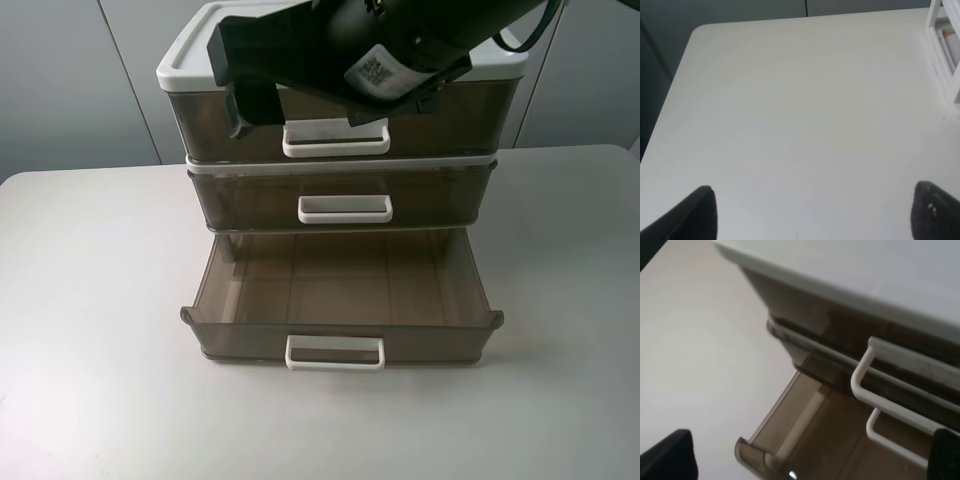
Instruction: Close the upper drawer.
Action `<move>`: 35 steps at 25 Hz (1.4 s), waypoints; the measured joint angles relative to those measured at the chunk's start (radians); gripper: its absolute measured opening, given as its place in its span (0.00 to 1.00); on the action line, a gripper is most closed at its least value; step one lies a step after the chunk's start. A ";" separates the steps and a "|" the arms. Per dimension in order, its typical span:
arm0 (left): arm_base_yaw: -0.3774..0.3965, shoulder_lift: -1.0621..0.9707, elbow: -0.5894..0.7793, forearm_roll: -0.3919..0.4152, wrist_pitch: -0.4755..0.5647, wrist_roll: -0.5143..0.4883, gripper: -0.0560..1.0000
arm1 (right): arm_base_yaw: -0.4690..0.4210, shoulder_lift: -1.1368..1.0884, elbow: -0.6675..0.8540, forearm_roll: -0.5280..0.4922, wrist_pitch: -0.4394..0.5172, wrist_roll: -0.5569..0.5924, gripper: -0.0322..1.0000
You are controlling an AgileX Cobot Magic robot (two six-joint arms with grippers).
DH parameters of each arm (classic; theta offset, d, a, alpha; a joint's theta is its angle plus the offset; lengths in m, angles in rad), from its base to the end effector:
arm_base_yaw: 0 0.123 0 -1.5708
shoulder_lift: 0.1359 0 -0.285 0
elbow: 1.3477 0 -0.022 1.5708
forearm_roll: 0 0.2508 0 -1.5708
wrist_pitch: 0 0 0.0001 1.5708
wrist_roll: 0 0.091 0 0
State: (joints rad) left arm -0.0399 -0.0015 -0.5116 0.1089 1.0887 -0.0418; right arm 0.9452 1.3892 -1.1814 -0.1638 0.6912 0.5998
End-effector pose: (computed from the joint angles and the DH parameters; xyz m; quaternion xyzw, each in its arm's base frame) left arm -0.0075 0.0091 0.2786 -0.0040 0.8558 0.0333 0.5162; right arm 0.1841 0.2387 0.3340 -0.1977 0.9052 0.2063 0.3145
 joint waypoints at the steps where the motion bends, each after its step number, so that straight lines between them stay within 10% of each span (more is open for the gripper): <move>1: 0.000 0.000 0.000 0.000 0.000 0.000 0.76 | 0.000 -0.013 0.000 0.014 0.033 -0.007 0.71; 10: 0.000 0.000 0.000 0.000 0.000 0.000 0.76 | -0.092 -0.161 -0.002 0.081 0.313 -0.078 0.71; 23: 0.000 0.000 0.000 0.000 0.000 0.004 0.76 | -0.942 -0.397 0.040 0.266 0.446 -0.600 0.71; 35: 0.000 0.000 0.000 0.000 0.000 0.004 0.76 | -0.998 -0.871 0.322 0.231 0.387 -0.747 0.71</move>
State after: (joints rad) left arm -0.0399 -0.0015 -0.5116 0.1089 1.0887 -0.0379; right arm -0.0525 0.5179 -0.8593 0.0670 1.0783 -0.1476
